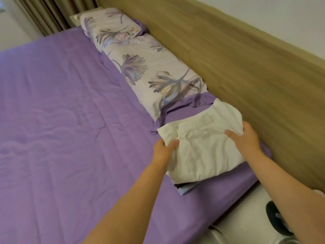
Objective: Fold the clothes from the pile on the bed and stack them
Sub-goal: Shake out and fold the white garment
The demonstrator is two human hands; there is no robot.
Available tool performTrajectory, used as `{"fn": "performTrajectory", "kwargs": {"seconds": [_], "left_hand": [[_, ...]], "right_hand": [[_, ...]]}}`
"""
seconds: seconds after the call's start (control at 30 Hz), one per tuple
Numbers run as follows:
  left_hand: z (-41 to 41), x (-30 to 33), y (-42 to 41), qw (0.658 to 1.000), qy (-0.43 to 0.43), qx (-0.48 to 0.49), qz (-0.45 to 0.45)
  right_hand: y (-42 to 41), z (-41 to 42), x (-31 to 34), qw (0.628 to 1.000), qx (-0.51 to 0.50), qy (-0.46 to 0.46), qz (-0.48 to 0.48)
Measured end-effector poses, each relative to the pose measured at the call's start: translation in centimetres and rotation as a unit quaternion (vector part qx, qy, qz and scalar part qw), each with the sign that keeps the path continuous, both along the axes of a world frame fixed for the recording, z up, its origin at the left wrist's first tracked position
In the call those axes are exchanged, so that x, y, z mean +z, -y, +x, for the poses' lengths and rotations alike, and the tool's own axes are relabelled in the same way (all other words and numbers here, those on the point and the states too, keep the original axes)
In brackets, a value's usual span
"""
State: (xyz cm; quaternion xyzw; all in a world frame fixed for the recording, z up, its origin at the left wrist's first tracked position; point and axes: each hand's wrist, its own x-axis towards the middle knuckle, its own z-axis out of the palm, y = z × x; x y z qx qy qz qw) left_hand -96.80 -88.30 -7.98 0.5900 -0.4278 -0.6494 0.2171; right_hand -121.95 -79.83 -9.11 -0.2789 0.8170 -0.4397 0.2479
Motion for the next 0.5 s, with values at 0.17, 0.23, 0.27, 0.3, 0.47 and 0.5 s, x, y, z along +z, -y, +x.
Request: {"fn": "performTrajectory", "kwargs": {"seconds": [0.17,0.23,0.27,0.3,0.47,0.5], "left_hand": [[-1.1,-2.8,0.2,0.997,0.067,-0.026,0.032],[-0.9,-3.8,0.1,0.996,0.079,-0.011,0.042],[-0.9,-4.1,0.0,0.995,0.087,0.001,0.048],[-0.8,-4.3,-0.2,0.992,0.116,0.008,0.046],[0.2,-4.3,-3.0,0.85,0.356,-0.212,-0.325],[-0.1,-4.5,-3.4,0.813,0.343,-0.302,-0.361]], "right_hand": [[0.9,-1.3,-2.9,0.996,0.045,0.039,0.065],[0.7,-0.8,-3.3,0.991,0.065,0.009,0.12],[0.4,-0.4,-3.3,0.982,0.071,-0.06,0.164],[0.0,0.2,-3.3,0.962,0.082,-0.156,0.209],[-0.6,5.3,-4.3,0.864,0.27,-0.351,0.239],[-0.4,6.2,-5.0,0.85,0.305,-0.34,0.263]]}}
